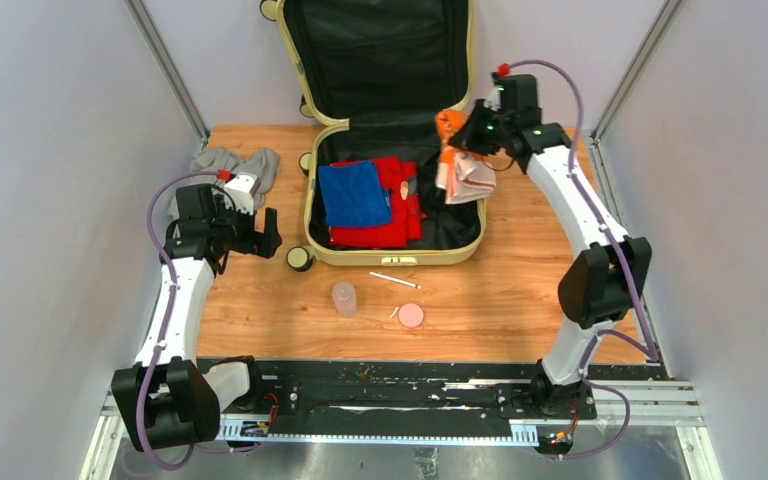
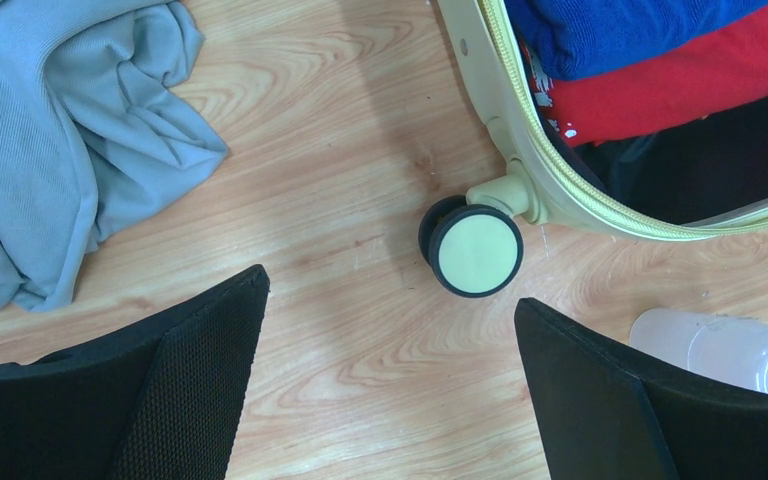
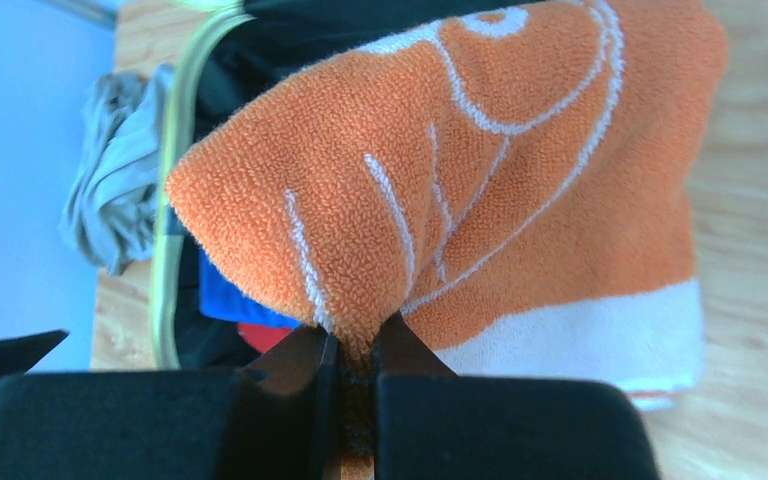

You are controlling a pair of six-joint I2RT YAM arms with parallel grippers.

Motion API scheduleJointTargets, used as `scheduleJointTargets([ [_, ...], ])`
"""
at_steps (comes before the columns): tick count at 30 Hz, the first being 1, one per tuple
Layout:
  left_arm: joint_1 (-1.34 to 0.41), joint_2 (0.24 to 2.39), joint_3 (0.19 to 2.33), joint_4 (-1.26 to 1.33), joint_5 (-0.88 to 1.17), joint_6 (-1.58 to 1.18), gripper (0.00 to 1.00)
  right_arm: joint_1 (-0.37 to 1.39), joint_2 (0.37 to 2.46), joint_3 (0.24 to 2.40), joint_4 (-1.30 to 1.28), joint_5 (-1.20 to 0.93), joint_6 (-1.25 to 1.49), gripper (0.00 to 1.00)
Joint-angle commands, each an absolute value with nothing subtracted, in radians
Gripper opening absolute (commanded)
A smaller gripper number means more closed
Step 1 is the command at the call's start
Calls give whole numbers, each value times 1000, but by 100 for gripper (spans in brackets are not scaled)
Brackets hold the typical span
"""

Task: Pack the luggage
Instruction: Place the clothes in the luggage.

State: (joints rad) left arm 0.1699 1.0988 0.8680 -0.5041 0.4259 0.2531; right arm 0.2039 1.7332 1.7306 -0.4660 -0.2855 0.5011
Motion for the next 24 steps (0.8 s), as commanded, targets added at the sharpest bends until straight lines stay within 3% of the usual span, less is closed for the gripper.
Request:
scheduleJointTargets([
  [1, 179, 1090, 895, -516, 435, 246, 100, 364, 1843, 1887, -504, -237, 498, 0],
  [12, 178, 1093, 878, -511, 421, 270, 100, 645, 2236, 2242, -640, 178, 627, 0],
  [18, 178, 1090, 859, -501, 414, 291, 100, 686, 2405, 2445, -674, 230, 719, 2],
  [20, 177, 1095, 857, -498, 416, 290, 100, 695, 2452, 2472, -650, 234, 746, 9],
  [24, 178, 1107, 863, -499, 430, 283, 100, 696, 2522, 2490, -554, 184, 789, 47],
])
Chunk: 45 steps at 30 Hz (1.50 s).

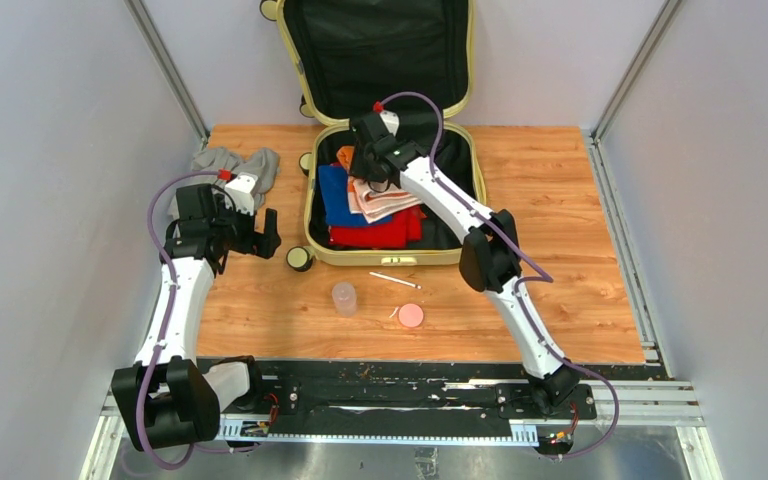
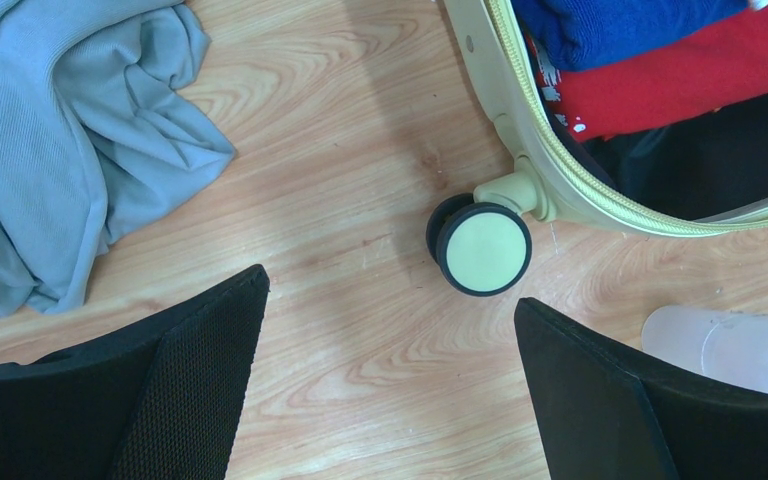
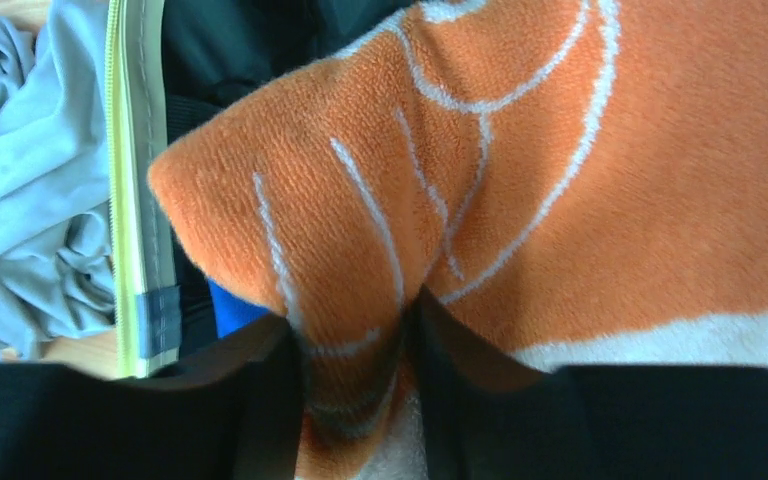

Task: Pack the luggage
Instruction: Place the clothes in the luggage.

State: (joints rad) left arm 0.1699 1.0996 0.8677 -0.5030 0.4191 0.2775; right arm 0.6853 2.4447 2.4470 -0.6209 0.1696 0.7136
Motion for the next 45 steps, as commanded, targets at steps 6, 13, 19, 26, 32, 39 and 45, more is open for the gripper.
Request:
scheduleJointTargets([
  [6, 178, 1105, 865, -502, 424, 300, 100, 664, 2582, 2497, -376, -109, 784, 80],
  [13, 178, 1119, 869, -504, 426, 292, 100, 629, 2420, 2225, -95, -300, 803, 70],
  [19, 177, 1108, 879, -521, 417, 301, 100, 613, 2291, 1978, 69, -382, 883, 55],
  [26, 179, 1106, 881, -527, 414, 297, 100, 625, 2232, 1766, 147, -418, 918, 32],
  [32, 178, 1105, 892, -538, 429, 281, 100, 630, 2307, 1757, 18, -346, 845, 20],
  [39, 178, 1094, 896, -561, 414, 300, 100, 643, 2341, 1882, -218, -239, 664, 23],
  [45, 181, 1122, 922, -638, 428, 340, 100, 685, 2199, 1921, -276, -199, 552, 76],
])
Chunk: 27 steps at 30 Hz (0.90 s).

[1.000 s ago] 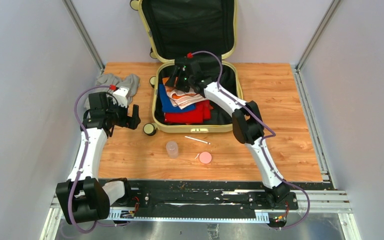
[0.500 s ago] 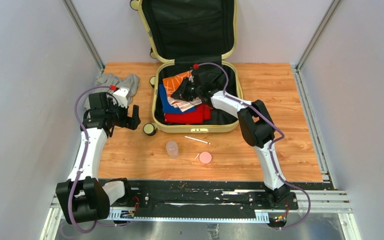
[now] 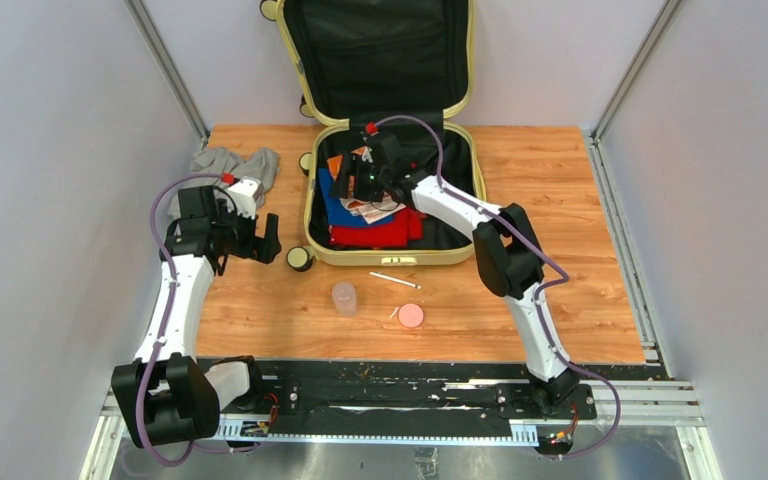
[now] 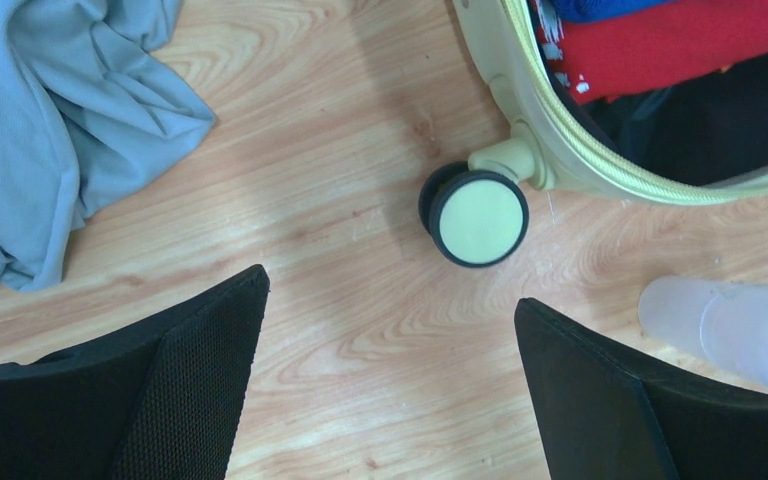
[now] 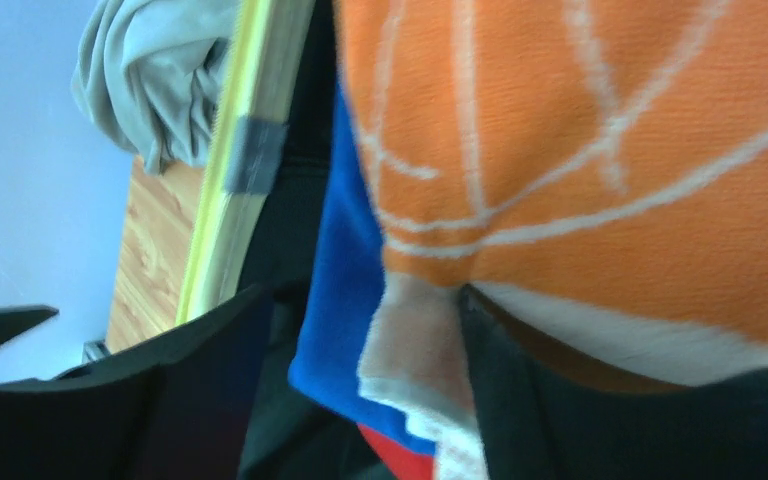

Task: Pack the luggage
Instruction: Place the clothes in the luggage, then pick up the makeup from the center of the board.

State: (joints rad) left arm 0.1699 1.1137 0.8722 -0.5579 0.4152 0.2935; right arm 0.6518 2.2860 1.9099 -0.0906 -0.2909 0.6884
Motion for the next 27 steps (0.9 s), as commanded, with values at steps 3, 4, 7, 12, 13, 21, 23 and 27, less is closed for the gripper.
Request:
scheduleJointTargets([
  [3, 187, 1149, 954, -733, 437, 389, 100, 717, 2068, 1876, -313, -164, 511, 95],
  [4, 189, 1158, 961, -756, 425, 396, 100, 730, 2022, 1845, -316, -155, 502, 97],
  [7, 199, 1169, 976, -801, 392, 403, 100, 783, 1881, 1730, -313, -110, 448, 100],
  [12, 208, 1145, 987, -849, 335, 390, 100, 918, 1693, 1516, -326, -37, 355, 100],
  [13, 209, 1139, 989, -859, 321, 392, 100, 949, 1662, 1467, -326, -21, 345, 100],
  [21, 240, 1086, 983, -869, 239, 368, 100, 1156, 1606, 1205, -257, 72, 309, 100],
  [23, 242, 1077, 990, -874, 235, 362, 100, 1189, 1635, 1201, -247, 85, 295, 100],
  [27, 242, 1058, 988, -873, 227, 365, 100, 1210, 1705, 1231, -242, 119, 288, 100],
])
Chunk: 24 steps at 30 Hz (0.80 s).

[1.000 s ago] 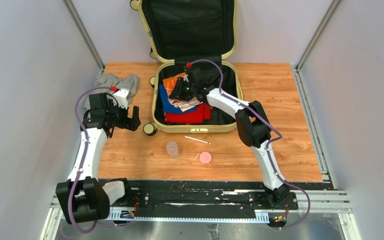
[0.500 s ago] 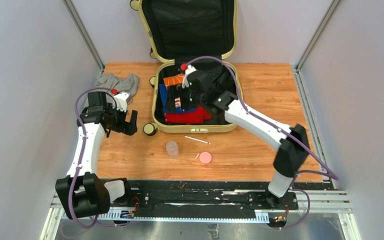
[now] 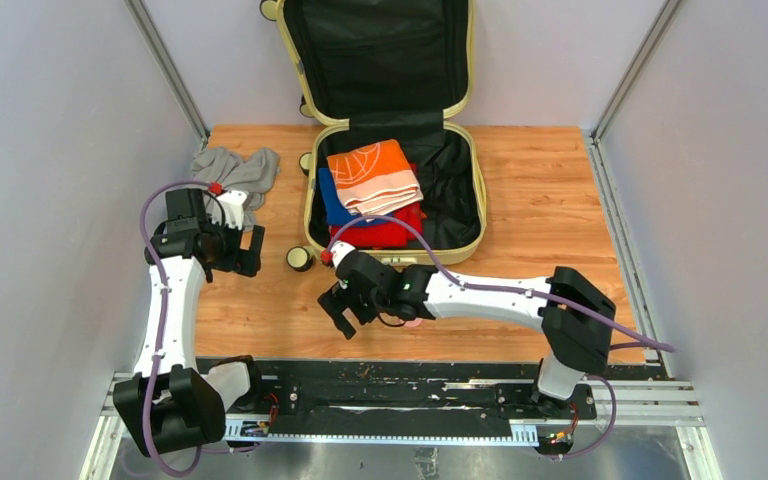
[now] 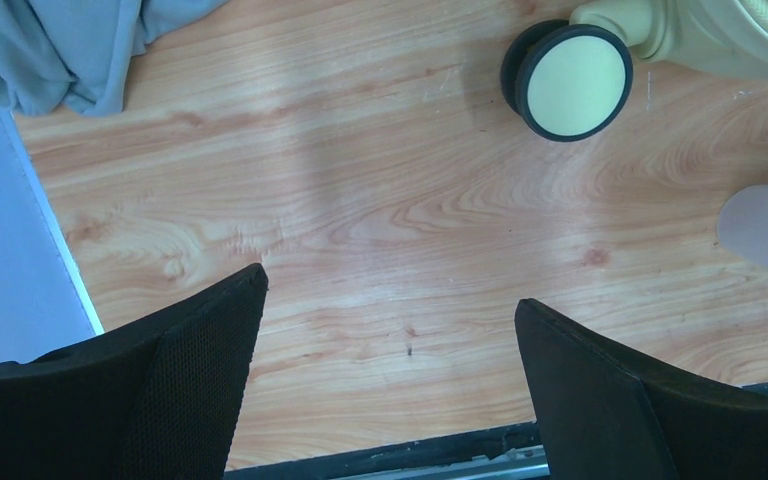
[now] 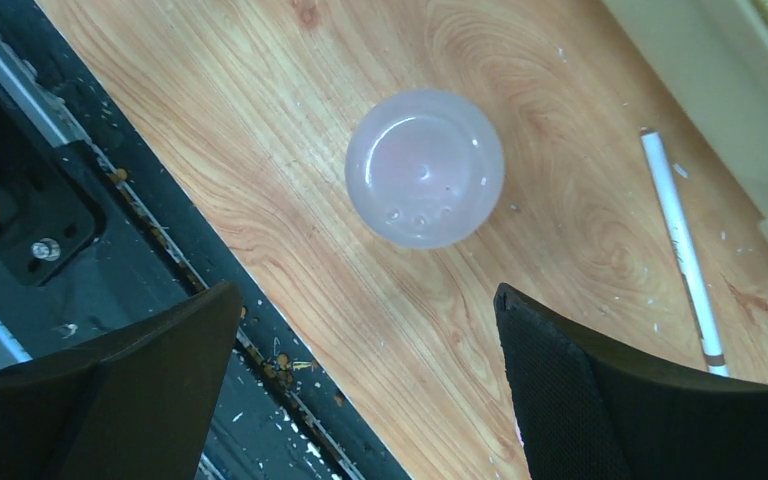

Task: Pack the luggage
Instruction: Pick up the makeup from the center of the board.

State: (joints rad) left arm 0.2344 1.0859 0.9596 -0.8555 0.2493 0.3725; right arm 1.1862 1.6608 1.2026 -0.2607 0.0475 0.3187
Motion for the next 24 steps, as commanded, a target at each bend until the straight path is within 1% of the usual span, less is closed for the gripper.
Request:
scheduleJointTargets([
  [1, 242, 1055, 987, -873, 227, 365, 100, 1210, 1723, 1242, -242, 129, 287, 100],
  [3, 241, 1052, 983, -872, 226, 371, 100, 1209, 1758, 1267, -239, 152, 281, 100],
  [9, 242, 1057, 983, -866, 217, 380, 100, 1210, 1864, 1339, -236, 260, 256, 95],
  [11, 242, 1057, 981, -857, 216, 378, 100, 1209, 1892, 1361, -235, 284, 254, 92],
  [13, 241, 1059, 978, -848, 215, 376, 100, 1208, 1911, 1378, -231, 290, 252, 85],
  [15, 242, 1059, 976, -839, 214, 374, 100, 1208, 1920, 1388, -225, 275, 248, 74],
  [17, 241, 1060, 974, -831, 211, 374, 100, 1209, 1910, 1388, -224, 266, 248, 57],
  [20, 242, 1059, 971, -818, 203, 373, 100, 1201, 1863, 1383, -241, 245, 254, 28],
  [22, 242, 1061, 971, -811, 202, 370, 100, 1184, 1815, 1394, -281, 213, 259, 18],
  [24, 242, 1064, 972, -808, 202, 366, 100, 1157, 1759, 1421, -351, 199, 260, 12],
])
